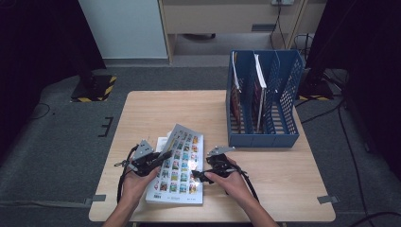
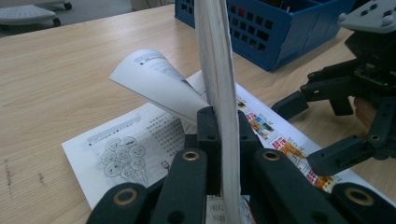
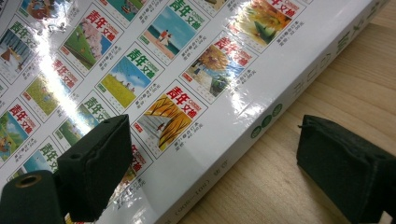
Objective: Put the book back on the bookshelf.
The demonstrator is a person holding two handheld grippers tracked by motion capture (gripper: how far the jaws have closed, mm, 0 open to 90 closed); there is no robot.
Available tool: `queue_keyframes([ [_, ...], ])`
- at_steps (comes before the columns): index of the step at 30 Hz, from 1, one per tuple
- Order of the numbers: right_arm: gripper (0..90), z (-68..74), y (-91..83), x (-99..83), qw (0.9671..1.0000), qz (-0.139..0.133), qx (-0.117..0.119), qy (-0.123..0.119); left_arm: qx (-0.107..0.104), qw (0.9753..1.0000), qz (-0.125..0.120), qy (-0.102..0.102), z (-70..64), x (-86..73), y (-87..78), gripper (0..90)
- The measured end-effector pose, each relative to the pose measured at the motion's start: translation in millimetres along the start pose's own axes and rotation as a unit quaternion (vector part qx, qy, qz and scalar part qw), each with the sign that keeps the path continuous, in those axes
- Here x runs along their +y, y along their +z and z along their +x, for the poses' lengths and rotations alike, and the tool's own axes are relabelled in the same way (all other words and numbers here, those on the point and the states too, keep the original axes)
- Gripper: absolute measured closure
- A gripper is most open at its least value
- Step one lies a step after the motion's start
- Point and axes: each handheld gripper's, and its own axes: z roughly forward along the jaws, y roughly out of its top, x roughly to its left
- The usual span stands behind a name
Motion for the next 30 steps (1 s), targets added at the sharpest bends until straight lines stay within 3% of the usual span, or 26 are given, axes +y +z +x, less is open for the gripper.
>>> queue_keyframes([
  [4,11.0,0.4,2.1,0.8,0.9998,-0.003,0.019,0.009,-0.001,0.9999,-0.011,0.011,-3.2,2.6,-5.5,85.9],
  [9,10.5,4.7,9.1,1.7,0.9986,-0.004,0.053,0.006,-0.007,0.9997,-0.021,0.011,-2.7,2.9,-8.2,85.9],
  [14,10.1,6.6,11.6,3.0,0.9989,-0.002,0.048,0.0,-0.004,0.9998,-0.017,-0.009,4.6,-1.7,-4.9,85.6],
  [17,11.7,6.4,11.4,2.8,0.9989,-0.004,0.046,0.004,0.01,0.9999,0.001,-0.014,11.3,-7.5,0.5,84.4],
  [19,11.7,6.9,11.5,2.8,0.999,-0.003,0.044,0.001,0.032,0.9993,0.013,-0.011,14.5,-11.3,3.5,81.8],
  [24,11.8,8.7,11.7,2.6,0.9993,-0.001,0.037,-0.003,0.106,0.9943,0.001,-0.01,27.6,-11.9,-7.0,56.2],
  [25,11.8,8.8,11.9,2.6,0.9993,-0.002,0.037,-0.005,0.112,0.9936,-0.002,-0.011,30.0,-12.4,-10.1,49.7],
  [27,11.7,8.8,11.9,2.7,0.9993,-0.002,0.037,-0.005,0.118,0.9928,0.003,-0.018,34.5,-14.8,-13.6,47.5],
  [28,11.8,8.8,11.9,2.7,0.9993,-0.002,0.037,-0.004,0.115,0.9933,0.006,-0.009,37.9,-16.2,-12.6,48.0],
  [30,11.8,8.7,11.8,2.6,0.9993,-0.001,0.038,-0.003,0.109,0.9937,0.024,-0.013,40.6,-21.0,-10.3,47.9],
])
